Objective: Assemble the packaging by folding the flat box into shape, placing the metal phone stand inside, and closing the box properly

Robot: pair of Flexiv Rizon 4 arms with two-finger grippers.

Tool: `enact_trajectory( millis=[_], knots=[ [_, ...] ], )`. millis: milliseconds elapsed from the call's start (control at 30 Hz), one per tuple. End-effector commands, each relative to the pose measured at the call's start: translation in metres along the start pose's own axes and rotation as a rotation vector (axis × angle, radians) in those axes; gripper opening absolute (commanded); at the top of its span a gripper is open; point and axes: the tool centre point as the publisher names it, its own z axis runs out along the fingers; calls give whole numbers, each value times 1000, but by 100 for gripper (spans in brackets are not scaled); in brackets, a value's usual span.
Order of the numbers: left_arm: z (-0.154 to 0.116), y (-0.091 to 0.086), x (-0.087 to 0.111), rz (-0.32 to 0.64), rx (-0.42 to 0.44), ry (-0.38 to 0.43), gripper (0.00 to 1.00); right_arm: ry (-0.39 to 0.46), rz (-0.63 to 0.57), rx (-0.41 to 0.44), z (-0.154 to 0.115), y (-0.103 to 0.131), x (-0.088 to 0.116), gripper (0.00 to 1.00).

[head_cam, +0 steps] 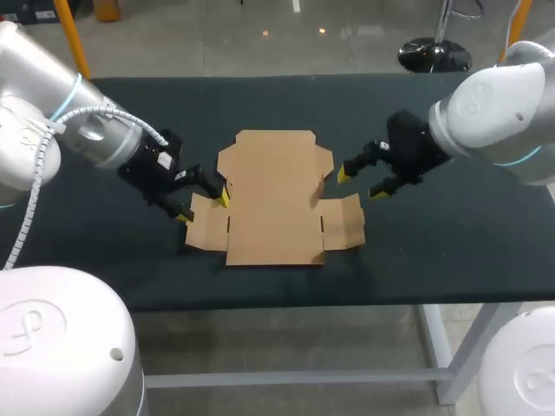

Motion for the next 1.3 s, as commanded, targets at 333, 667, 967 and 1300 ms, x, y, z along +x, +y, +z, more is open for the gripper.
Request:
enact_trajectory(
  millis=[333, 667, 967, 1300],
  knots=[
    [-1, -3, 3, 21, -20, -1, 100, 133, -4, 8, -6, 3, -2, 100],
    [-13, -49, 10, 88, -112, 47, 100, 271, -59, 63, -10, 40, -22, 100],
    [-21, -92, 0, 101, -154, 80, 100, 353, -34, 37, 1, 73, -40, 100],
    [-28, -125, -11, 110, -167, 103, 100, 411, 68, 51, 21, 107, -52, 100]
  ],
)
